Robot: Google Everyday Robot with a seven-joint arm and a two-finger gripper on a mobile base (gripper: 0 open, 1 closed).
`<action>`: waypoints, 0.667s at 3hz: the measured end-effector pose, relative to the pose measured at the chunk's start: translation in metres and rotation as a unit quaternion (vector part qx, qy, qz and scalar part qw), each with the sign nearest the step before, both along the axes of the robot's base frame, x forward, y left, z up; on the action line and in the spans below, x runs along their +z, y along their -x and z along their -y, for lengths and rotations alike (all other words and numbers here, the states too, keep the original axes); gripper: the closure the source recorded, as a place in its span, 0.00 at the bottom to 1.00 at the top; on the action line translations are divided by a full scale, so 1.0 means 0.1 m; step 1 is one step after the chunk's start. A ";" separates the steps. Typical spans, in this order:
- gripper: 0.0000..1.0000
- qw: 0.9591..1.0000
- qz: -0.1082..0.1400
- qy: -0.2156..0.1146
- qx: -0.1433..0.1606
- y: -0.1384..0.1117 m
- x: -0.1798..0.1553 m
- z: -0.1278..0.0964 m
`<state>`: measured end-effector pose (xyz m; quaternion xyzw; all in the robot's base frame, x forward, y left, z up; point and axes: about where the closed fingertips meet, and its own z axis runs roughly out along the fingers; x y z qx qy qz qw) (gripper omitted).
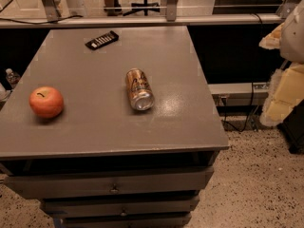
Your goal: Place orange can upright
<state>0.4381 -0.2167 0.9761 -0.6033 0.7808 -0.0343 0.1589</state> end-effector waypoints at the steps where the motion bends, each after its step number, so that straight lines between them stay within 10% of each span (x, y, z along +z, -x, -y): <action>1: 0.00 1.000 0.000 0.000 0.000 0.00 0.00 0.00; 2: 0.00 1.000 0.004 -0.011 -0.013 -0.06 -0.04 -0.05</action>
Offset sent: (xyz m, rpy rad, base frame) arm 0.0141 0.0102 -0.0145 0.0510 0.0012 -0.0605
